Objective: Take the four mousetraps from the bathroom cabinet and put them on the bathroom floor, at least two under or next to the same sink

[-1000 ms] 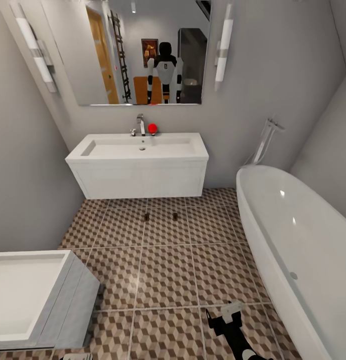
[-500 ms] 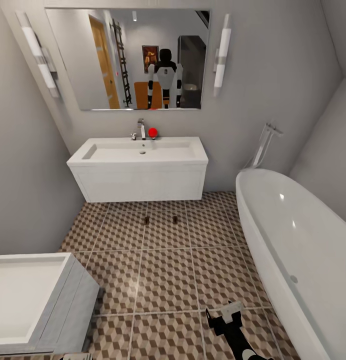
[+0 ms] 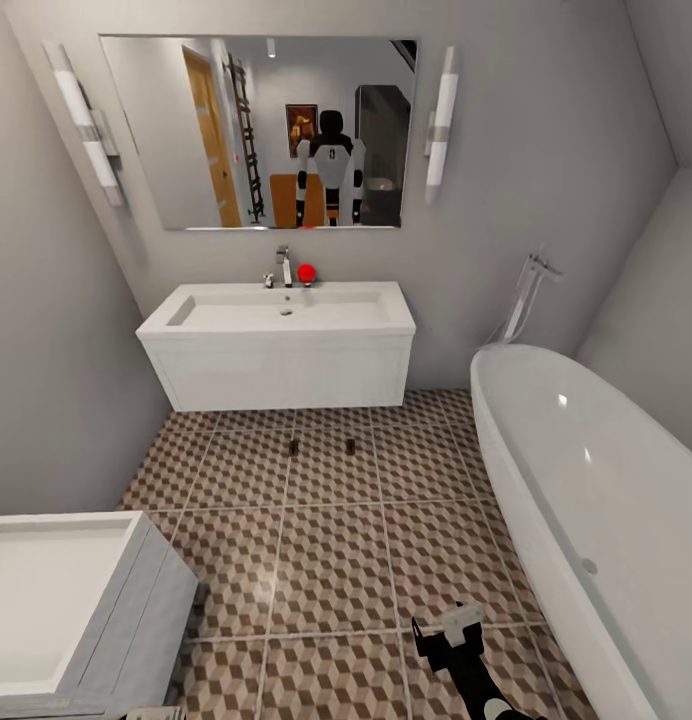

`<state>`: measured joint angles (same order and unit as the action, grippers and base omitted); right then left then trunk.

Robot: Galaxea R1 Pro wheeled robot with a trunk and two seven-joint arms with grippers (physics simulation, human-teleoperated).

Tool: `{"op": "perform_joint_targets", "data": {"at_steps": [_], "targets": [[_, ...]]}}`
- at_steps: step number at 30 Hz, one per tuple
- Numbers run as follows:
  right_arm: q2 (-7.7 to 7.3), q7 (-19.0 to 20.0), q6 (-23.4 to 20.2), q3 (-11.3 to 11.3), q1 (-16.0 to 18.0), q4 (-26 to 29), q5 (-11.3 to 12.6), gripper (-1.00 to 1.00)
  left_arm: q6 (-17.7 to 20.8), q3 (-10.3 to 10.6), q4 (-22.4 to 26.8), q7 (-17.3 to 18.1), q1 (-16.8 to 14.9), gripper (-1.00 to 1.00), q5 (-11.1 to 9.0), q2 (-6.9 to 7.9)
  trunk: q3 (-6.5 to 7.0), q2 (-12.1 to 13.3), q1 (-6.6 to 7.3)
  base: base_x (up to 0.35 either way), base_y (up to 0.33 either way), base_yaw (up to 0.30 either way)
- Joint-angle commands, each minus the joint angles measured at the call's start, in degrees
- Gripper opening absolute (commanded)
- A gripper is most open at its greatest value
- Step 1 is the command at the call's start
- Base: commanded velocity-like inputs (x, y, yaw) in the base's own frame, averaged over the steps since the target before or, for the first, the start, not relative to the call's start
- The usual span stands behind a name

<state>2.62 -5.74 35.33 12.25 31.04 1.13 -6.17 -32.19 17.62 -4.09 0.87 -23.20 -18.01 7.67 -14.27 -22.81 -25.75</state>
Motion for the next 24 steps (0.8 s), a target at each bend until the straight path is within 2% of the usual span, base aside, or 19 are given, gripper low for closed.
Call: {"op": "perform_joint_targets", "data": {"at_steps": [1,24], "targets": [[0.01,-0.6,0.1,0.1,0.1,-0.1,-0.6,1.0,-0.3,0.5,-0.2,0.1,-0.1,1.0,-0.4,-0.02,-0.01,-0.1,-0.03,0.0,0.0,0.0],[0.01,-0.6,0.1,0.1,0.1,-0.1,-0.6,1.0,-0.3,0.5,-0.2,0.1,-0.1,1.0,-0.4,-0.02,2.06,-0.1,-0.03,0.0,0.0,0.0]]}}
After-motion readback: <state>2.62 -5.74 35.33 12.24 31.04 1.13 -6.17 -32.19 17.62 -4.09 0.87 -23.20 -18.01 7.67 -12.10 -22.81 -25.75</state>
